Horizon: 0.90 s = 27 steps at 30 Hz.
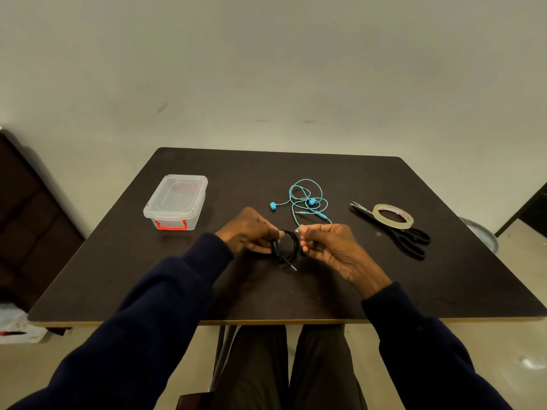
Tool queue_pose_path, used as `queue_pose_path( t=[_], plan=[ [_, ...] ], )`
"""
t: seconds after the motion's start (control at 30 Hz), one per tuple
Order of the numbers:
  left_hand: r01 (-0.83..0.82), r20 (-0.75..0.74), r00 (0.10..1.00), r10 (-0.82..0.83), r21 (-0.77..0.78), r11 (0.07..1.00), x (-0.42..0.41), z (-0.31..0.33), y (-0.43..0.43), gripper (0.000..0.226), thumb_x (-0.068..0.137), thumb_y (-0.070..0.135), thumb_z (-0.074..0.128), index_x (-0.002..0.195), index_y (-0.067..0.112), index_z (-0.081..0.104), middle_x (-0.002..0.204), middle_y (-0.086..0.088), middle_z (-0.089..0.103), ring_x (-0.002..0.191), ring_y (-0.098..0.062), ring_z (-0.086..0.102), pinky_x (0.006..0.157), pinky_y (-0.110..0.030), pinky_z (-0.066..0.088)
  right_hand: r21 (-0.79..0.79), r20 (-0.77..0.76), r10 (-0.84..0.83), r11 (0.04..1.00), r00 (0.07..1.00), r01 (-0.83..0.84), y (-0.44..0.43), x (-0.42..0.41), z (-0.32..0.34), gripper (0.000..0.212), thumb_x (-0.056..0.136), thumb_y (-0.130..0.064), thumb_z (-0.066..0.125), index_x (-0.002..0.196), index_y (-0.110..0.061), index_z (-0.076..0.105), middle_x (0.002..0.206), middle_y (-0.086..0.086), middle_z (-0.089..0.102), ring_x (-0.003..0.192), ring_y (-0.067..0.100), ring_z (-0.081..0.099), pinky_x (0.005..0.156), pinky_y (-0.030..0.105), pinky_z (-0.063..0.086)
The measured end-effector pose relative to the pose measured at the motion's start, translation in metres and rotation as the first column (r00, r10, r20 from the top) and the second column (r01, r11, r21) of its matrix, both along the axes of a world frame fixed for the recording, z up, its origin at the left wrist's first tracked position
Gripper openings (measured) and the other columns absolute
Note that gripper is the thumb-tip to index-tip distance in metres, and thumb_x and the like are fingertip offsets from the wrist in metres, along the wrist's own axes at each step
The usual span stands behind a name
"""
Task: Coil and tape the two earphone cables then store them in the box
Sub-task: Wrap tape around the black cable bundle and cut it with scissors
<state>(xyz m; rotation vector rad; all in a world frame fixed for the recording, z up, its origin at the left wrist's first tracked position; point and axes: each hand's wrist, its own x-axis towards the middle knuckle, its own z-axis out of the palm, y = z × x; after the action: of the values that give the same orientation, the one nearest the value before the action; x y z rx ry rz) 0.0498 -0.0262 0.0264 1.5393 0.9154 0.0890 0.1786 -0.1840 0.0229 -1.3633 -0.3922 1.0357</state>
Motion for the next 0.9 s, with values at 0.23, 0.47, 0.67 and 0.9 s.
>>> queue_pose_path(
  t=[0.23, 0.47, 0.67, 0.9],
  plan=[
    [-0.067, 0.247, 0.963, 0.106, -0.162, 0.984, -0.011, 0.000, -0.010, 0.012, 0.083, 0.005, 0.077, 0.095, 0.006, 0.077, 0.083, -0.008, 0.077, 0.074, -0.016, 0.074, 0.064, -0.031, 0.061, -0.063, 0.061, 0.004, 0.998, 0.998, 0.000, 0.004, -0.006, -0.005, 0.007, 0.082, -0.005, 0.077, 0.086, 0.000, 0.076, 0.075, 0.012, 0.073, 0.062, 0.015, 0.065, 0.062, 0.028, 0.059],
    [-0.115, 0.412, 0.907, 0.085, 0.048, 0.992, -0.011, 0.000, -0.026, 0.023, 0.080, 0.007, 0.080, 0.102, 0.004, 0.076, 0.089, -0.005, 0.079, 0.081, -0.014, 0.076, 0.062, -0.022, 0.058, -0.080, 0.137, -0.068, 0.994, 0.988, 0.080, 0.014, -0.007, -0.005, 0.018, 0.083, -0.015, 0.079, 0.096, -0.002, 0.075, 0.080, 0.009, 0.076, 0.062, 0.012, 0.068, 0.059, 0.028, 0.057],
    [-0.178, 0.484, 0.874, 0.049, 0.226, 0.958, -0.009, -0.007, -0.035, 0.027, 0.079, 0.009, 0.082, 0.106, 0.006, 0.076, 0.094, -0.006, 0.078, 0.085, -0.015, 0.076, 0.068, -0.026, 0.061, -0.062, 0.094, -0.108, 0.992, 0.990, 0.114, 0.019, -0.014, -0.004, 0.015, 0.082, -0.011, 0.079, 0.094, -0.005, 0.077, 0.078, 0.008, 0.076, 0.062, 0.011, 0.069, 0.057, 0.026, 0.056],
    [-0.237, 0.480, 0.877, -0.008, 0.449, 0.862, -0.007, -0.011, -0.037, 0.023, 0.086, 0.013, 0.078, 0.109, 0.012, 0.078, 0.100, -0.001, 0.078, 0.092, -0.010, 0.074, 0.084, -0.037, 0.062, 0.020, -0.058, -0.104, 0.994, 0.993, 0.105, 0.023, -0.021, -0.005, 0.011, 0.077, -0.005, 0.079, 0.088, -0.003, 0.078, 0.075, 0.008, 0.073, 0.059, 0.009, 0.064, 0.054, 0.024, 0.054]
  ],
)
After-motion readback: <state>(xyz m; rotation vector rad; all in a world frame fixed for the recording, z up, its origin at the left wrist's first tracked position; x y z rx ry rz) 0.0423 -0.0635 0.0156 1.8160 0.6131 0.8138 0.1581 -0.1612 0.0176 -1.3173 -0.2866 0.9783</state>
